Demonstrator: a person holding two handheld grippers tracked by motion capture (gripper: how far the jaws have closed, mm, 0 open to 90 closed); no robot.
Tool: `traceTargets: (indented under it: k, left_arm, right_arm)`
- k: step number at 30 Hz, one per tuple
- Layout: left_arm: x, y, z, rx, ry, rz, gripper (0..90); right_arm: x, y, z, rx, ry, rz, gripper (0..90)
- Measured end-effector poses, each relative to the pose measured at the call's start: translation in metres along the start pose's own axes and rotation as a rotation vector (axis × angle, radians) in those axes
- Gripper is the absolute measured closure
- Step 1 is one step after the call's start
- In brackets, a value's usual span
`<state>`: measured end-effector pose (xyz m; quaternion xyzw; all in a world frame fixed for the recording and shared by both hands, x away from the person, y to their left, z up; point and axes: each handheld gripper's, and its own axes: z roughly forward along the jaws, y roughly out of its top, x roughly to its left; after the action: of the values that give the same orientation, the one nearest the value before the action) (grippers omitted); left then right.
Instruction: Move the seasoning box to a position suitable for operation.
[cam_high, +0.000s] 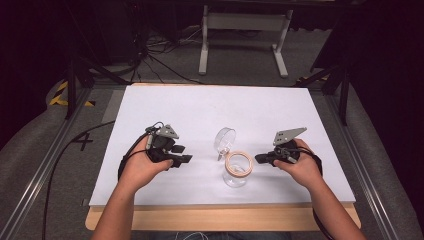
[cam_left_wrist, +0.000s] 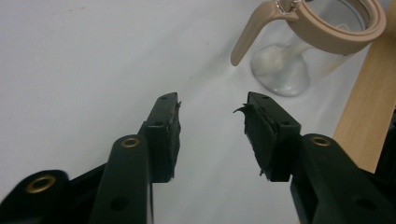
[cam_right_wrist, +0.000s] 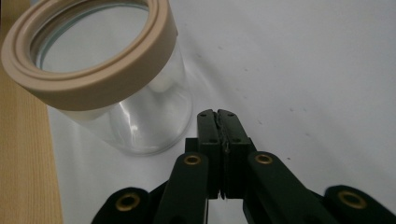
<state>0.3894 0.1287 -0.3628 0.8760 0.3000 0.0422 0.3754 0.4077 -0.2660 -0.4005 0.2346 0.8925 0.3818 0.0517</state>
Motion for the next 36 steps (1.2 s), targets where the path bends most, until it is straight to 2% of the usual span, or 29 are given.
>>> traceTargets:
  k: [2, 5, 10, 11, 16, 19, 22, 36]
  left_arm:
    - [-0.002, 0.000, 0.001, -0.014, -0.003, -0.003, 57.0]
    - [-0.004, 0.002, 0.003, 0.003, -0.020, 0.014, 58.8]
    - [-0.006, 0.002, 0.005, 0.027, -0.085, 0.003, 66.3]
    - [-0.006, 0.002, 0.006, 0.029, -0.102, -0.010, 68.0]
    - [-0.006, 0.002, 0.006, 0.045, -0.125, -0.022, 76.8]
    - [-0.006, 0.002, 0.007, 0.051, -0.118, -0.020, 83.8]
    - [-0.007, 0.003, 0.006, 0.091, -0.110, -0.016, 89.6]
    - [-0.007, 0.003, 0.008, 0.075, -0.102, -0.015, 89.6]
  right_arm:
    - [0.001, 0.000, 0.001, 0.006, 0.004, 0.000, 89.6]
    - [0.002, -0.001, 0.008, 0.026, 0.013, -0.009, 89.6]
    - [0.005, 0.000, 0.013, 0.040, 0.031, -0.014, 89.3]
    - [0.006, 0.000, 0.015, 0.042, 0.036, -0.019, 89.3]
    - [0.010, 0.002, 0.019, 0.056, 0.056, -0.032, 89.4]
    - [0.011, 0.002, 0.020, 0.062, 0.053, -0.036, 89.6]
    - [0.012, 0.002, 0.020, 0.064, 0.053, -0.034, 89.7]
    - [0.014, 0.002, 0.022, 0.094, 0.066, -0.033, 90.0]
